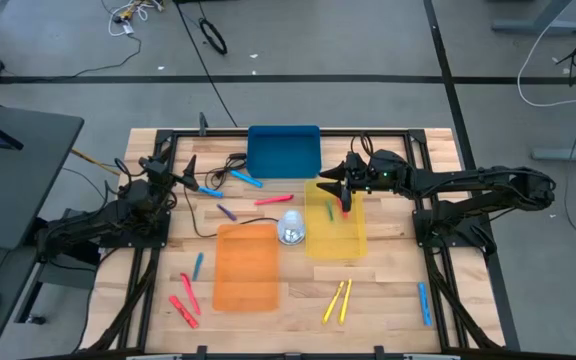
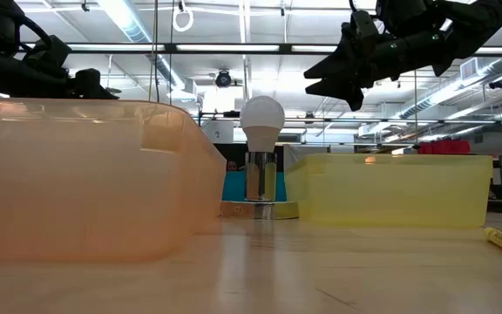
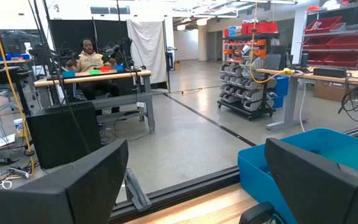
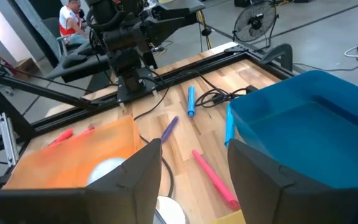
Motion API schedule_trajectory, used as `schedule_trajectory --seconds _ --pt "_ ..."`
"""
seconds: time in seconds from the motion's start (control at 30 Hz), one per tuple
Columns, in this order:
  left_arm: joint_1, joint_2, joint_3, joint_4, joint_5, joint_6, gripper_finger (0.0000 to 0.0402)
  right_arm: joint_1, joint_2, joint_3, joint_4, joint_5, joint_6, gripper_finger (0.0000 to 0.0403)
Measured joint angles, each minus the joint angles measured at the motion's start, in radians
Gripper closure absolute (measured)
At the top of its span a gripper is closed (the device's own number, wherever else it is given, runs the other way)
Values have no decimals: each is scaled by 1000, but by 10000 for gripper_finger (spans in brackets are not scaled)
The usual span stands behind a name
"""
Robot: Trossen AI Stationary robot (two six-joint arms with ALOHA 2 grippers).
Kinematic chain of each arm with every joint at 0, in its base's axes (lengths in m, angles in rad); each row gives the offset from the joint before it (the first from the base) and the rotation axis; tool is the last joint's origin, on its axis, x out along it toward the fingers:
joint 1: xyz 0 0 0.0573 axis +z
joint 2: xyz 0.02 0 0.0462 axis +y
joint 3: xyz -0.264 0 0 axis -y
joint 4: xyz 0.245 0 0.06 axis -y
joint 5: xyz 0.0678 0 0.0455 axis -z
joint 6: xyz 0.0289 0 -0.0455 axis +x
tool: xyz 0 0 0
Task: Pick & Place Markers
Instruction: Put the small blue pen into the yellow bin
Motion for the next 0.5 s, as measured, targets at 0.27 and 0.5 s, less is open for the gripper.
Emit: schedule_trajectory --seconds 0.27,0.5 --pt "0 0 0 8 0 -6 19 0 0 0 0 0 26 219" --pt "0 0 0 24 0 -34 19 0 0 0 -1 1 24 219"
